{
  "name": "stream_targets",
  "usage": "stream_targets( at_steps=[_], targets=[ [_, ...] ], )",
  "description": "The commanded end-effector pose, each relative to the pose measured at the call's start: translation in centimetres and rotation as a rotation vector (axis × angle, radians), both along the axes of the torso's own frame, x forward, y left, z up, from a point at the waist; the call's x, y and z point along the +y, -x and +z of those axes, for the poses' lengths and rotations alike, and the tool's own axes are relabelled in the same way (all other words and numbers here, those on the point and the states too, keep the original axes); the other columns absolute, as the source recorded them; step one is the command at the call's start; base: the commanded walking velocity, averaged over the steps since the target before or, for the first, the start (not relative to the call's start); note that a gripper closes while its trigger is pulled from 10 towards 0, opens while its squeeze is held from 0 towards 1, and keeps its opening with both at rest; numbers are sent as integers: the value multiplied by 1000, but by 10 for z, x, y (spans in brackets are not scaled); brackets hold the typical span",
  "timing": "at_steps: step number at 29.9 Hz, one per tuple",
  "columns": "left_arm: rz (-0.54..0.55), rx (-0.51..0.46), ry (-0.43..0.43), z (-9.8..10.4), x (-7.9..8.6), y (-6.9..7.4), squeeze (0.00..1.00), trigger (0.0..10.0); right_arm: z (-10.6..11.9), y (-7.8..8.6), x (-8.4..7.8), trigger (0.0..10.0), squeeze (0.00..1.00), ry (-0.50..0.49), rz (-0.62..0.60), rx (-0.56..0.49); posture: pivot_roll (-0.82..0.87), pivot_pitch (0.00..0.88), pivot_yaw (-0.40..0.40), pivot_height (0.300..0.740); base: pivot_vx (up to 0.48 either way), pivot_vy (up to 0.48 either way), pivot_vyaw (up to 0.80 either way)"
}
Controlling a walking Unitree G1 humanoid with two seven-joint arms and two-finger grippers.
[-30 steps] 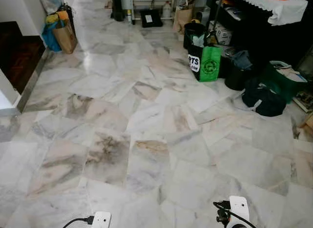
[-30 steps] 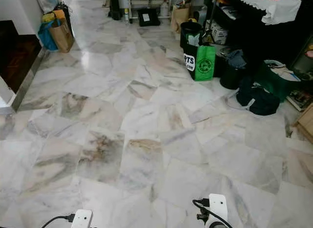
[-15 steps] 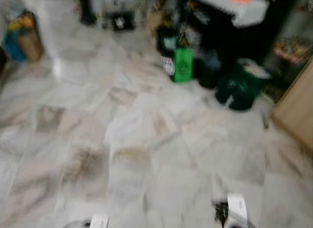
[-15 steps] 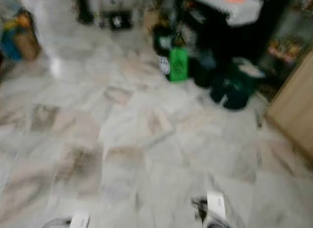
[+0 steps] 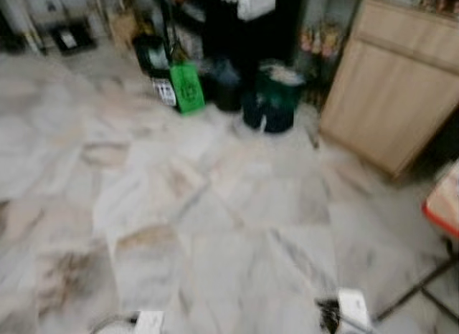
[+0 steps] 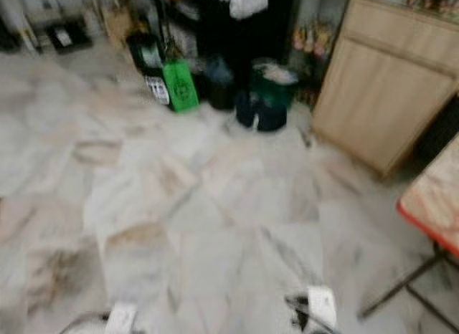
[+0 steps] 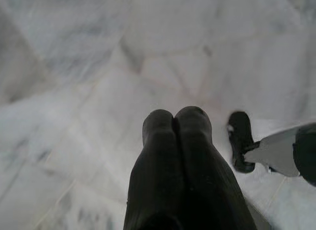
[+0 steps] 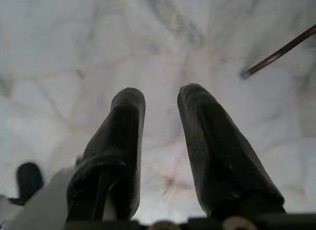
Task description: Setting the table
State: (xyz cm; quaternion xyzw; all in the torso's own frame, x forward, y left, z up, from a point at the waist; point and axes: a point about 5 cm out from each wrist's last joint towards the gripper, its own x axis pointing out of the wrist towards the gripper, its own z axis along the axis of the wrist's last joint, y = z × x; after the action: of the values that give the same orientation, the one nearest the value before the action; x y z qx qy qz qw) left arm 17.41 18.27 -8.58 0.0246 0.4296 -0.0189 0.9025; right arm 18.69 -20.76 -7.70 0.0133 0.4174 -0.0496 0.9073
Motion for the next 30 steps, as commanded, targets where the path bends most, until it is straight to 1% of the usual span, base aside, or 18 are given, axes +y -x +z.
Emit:
stream_targets(
  at_steps=[1, 5, 10, 13, 15, 17, 19, 20, 21, 22, 26, 28, 30],
  targets=[
    [62, -54, -65, 29, 38, -47, 0, 10000, 11, -28, 3, 10000, 0, -139, -132, 24, 160, 0, -45, 740, 0, 0, -781],
    [66, -56, -69, 30, 40, -48, 0, 10000, 15, -34, 2, 10000, 0, -136, -133, 13, 170, 0, -54, 740, 0, 0, -777],
    [85, -44, -78, 29, 45, -44, 0, 10000, 18, -39, 0, 10000, 0, -128, -130, 6, 173, 0, -57, 740, 0, 0, -776],
    [96, -31, -75, 26, 46, -39, 0, 10000, 21, -41, -6, 10000, 0, -122, -147, 0, 172, 0, -60, 740, 0, 0, -779],
    [97, -27, -77, 25, 47, -37, 0, 10000, 20, -40, -7, 10000, 0, -120, -153, 2, 163, 0, -54, 740, 0, 0, -781],
    [111, -9, -82, 22, 52, -30, 0, 10000, 20, -38, -11, 10000, 0, -119, -172, 6, 152, 0, -49, 740, 0, 0, -781],
    [128, 20, -91, 17, 59, -17, 0, 10000, 15, -30, -12, 10000, 0, -127, -206, 18, 134, 0, -33, 740, 0, 0, -778],
    [131, 25, -93, 16, 61, -14, 0, 10000, 14, -28, -12, 10000, 0, -127, -212, 23, 134, 0, -33, 740, 0, 0, -775],
    [138, 38, -96, 14, 64, -8, 0, 10000, 9, -20, -10, 10000, 0, -130, -226, 40, 111, 0, -10, 740, 0, 0, -775],
    [138, 38, -96, 14, 64, -8, 0, 10000, 9, -20, -10, 10000, 0, -130, -226, 40, 111, 0, -10, 740, 0, 0, -775],
    [115, 45, -98, 13, 63, -6, 0, 10000, -5, 4, 2, 10000, 0, -137, -236, 76, 88, 0, -5, 740, 0, 0, -780],
    [109, 37, -97, 14, 61, -9, 0, 10000, -8, 10, 4, 10000, 0, -131, -226, 90, 100, 0, -23, 740, 0, 0, -775],
    [110, 22, -87, 16, 58, -15, 0, 10000, -9, 12, 3, 10000, 0, -127, -219, 91, 100, 0, -26, 740, 0, 0, -778]
  ],
)
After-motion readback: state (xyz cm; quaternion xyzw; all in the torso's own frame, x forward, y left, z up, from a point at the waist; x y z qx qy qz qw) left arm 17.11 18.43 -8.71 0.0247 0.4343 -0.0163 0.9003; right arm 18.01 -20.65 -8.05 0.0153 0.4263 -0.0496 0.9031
